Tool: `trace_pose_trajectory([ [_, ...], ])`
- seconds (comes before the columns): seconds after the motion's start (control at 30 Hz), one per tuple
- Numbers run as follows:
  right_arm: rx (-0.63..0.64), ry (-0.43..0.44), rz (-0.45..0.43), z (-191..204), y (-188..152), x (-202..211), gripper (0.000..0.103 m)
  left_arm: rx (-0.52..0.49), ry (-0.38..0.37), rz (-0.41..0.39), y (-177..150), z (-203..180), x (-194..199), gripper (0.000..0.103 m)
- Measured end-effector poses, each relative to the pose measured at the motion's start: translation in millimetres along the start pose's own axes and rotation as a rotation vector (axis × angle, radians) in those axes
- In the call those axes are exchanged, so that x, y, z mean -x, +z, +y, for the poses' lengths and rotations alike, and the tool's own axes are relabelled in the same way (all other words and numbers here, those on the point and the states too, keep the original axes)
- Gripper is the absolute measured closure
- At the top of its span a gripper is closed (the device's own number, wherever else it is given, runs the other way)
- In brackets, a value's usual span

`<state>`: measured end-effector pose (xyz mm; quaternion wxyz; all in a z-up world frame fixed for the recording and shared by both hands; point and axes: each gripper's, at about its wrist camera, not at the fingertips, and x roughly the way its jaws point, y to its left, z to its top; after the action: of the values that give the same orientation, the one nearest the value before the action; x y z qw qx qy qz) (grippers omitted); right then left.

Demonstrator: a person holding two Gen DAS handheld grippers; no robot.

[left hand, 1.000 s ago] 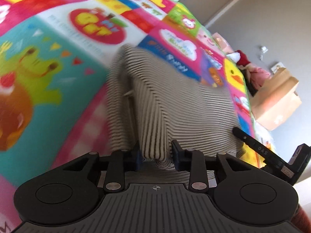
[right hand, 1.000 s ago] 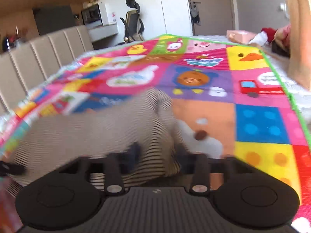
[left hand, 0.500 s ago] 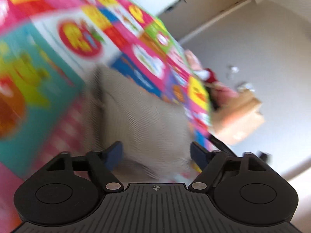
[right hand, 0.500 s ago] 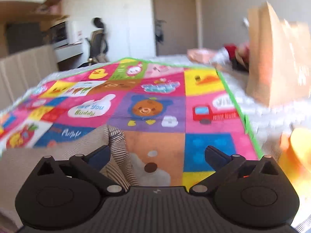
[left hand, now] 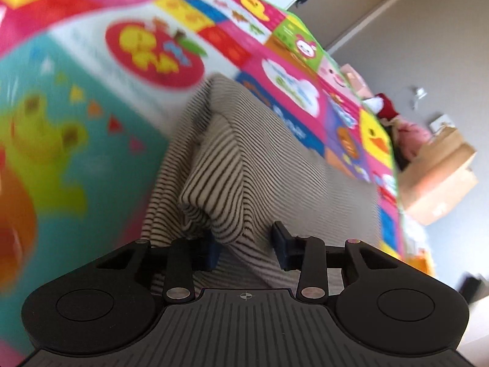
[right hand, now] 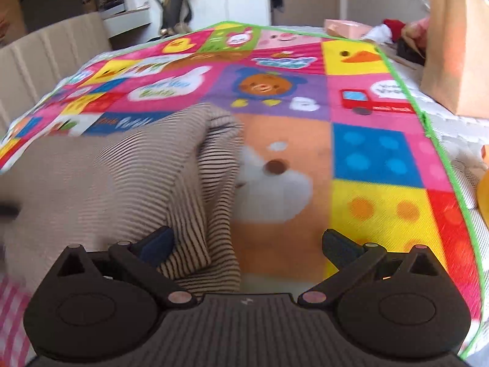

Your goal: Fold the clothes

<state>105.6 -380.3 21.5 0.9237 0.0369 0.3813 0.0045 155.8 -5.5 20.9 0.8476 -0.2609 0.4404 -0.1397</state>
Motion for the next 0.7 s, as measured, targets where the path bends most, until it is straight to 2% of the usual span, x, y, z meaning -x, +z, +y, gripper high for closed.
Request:
trace_pose_trajectory([
  [0.07,0.057,0.035,0.004,22,-7,8,0.000,-0.017,0.035,-0.016,23,3,-9,0.062],
  [0.13,0.103,0.127,0.028,45,-11,15,0.000,-0.035,0.070,-0.032,46,5,-17,0.061],
  [0.2,0.172,0.233,0.043,70,-11,24,0.000,-0.052,0.105,-0.048,68,8,-26,0.049],
  [0.23,0.230,0.256,0.019,82,-10,33,0.000,-0.059,0.120,-0.056,79,9,-29,0.049],
  [0.3,0.328,0.226,-0.085,95,-4,54,0.000,-0.057,0.111,-0.064,86,13,-20,0.045],
  [0.33,0.358,0.201,-0.147,98,1,65,0.000,-0.067,0.097,-0.072,84,14,-12,0.041],
  [0.4,0.323,0.167,-0.242,90,16,77,0.000,-0.093,0.055,-0.073,76,13,4,0.032],
  [0.47,0.242,0.121,-0.271,71,35,67,0.000,-0.098,-0.017,-0.061,62,11,20,0.028],
  [0.53,0.170,0.071,-0.225,54,48,37,0.000,-0.064,-0.135,-0.033,41,8,33,0.023],
  [0.6,0.103,0.049,-0.131,38,52,0,0.000,-0.023,-0.246,0.013,18,1,34,0.015],
  [0.67,0.046,0.038,-0.079,35,38,-14,0.000,-0.019,-0.283,0.080,0,-8,26,0.015],
  [0.7,0.018,0.032,-0.056,35,30,-20,0.000,-0.041,-0.261,0.099,-7,-13,21,0.016],
])
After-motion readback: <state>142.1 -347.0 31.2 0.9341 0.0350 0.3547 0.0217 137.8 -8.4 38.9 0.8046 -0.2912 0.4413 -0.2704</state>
